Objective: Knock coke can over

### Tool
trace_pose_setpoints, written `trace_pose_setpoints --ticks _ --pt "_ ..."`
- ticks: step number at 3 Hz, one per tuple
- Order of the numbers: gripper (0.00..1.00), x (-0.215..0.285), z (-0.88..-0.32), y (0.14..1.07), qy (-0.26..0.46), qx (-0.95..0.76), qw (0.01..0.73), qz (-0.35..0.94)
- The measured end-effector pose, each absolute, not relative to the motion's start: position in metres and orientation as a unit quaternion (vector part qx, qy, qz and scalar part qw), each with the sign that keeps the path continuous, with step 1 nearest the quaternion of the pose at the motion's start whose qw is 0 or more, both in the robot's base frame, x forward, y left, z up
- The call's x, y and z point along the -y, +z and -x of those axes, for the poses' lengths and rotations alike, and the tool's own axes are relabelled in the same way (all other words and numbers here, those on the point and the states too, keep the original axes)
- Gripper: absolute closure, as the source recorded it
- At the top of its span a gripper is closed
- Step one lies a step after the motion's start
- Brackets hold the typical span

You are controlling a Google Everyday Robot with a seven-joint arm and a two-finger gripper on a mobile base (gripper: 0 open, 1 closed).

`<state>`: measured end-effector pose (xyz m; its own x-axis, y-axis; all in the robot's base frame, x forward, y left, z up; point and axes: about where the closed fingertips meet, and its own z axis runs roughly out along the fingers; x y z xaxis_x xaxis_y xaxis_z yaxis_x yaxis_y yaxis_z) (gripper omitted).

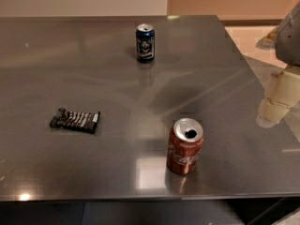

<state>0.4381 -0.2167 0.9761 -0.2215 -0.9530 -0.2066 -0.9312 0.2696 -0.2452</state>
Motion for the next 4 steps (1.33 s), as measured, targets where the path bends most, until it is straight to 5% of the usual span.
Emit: trace_pose_setpoints --ticks 4 --pt "0.00 0.194 -0.411 0.944 0.031 -0.742 0.183 0.644"
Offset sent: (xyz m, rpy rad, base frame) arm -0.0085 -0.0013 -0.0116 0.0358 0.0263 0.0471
